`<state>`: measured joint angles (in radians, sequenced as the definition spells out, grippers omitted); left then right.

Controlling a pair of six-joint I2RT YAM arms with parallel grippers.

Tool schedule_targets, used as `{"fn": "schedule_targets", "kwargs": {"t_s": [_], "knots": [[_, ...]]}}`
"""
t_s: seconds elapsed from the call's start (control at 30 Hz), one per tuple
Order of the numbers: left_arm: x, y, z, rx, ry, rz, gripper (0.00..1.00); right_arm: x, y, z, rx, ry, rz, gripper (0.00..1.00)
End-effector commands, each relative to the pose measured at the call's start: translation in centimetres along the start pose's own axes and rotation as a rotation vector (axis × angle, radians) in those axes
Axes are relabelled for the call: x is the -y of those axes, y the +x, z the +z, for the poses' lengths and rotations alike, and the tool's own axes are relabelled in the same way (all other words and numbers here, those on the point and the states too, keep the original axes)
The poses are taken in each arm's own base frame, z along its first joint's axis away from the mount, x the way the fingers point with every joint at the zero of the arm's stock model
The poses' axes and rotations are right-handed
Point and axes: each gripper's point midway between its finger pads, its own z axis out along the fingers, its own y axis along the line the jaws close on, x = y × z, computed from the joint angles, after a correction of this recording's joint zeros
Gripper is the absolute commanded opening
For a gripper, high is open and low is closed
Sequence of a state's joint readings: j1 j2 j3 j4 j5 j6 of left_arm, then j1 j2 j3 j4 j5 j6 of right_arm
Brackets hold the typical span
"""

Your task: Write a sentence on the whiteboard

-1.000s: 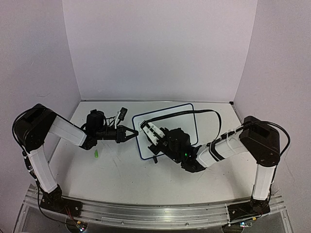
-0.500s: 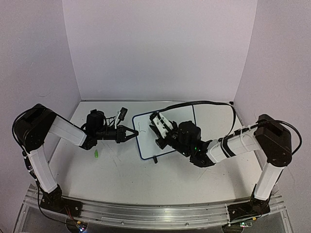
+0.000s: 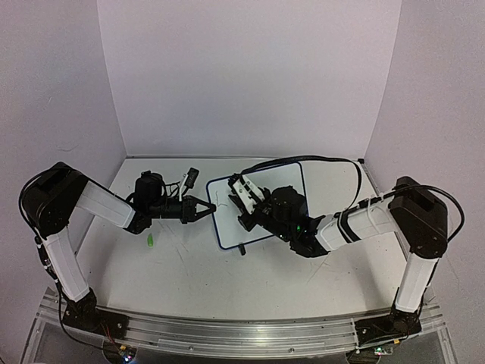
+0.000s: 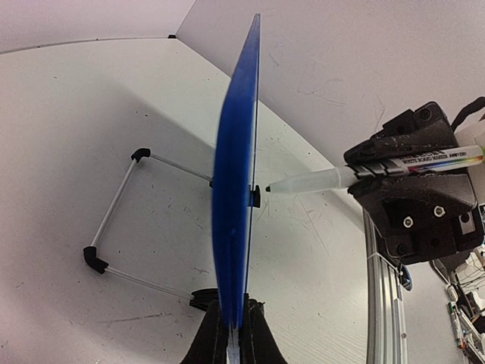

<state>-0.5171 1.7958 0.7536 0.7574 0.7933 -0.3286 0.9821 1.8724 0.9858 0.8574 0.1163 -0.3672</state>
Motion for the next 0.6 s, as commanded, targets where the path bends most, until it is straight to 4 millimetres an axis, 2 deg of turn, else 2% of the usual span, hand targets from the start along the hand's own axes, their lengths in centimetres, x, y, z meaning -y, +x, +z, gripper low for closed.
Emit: {"fn": "schedule_targets", "kwargs": {"t_s": [0.0,0.27,0.57], "knots": [[0.16,-1.61,0.0,0.021,-0.013,0.076,0.0,0.96,-1.34,0.53,0.037,0.045,0.026,0.0],[0.32,-1.71,0.04,0.022,-0.01,0.081,0.0,1.6,-0.77,0.75,0.022,0.085,0.013,0.0],[0.28,-1.6,0.04,0.02,-0.01,0.079,0.0,0.93,-0.89,1.13,0.033,0.051,0.004,0.0]]}}
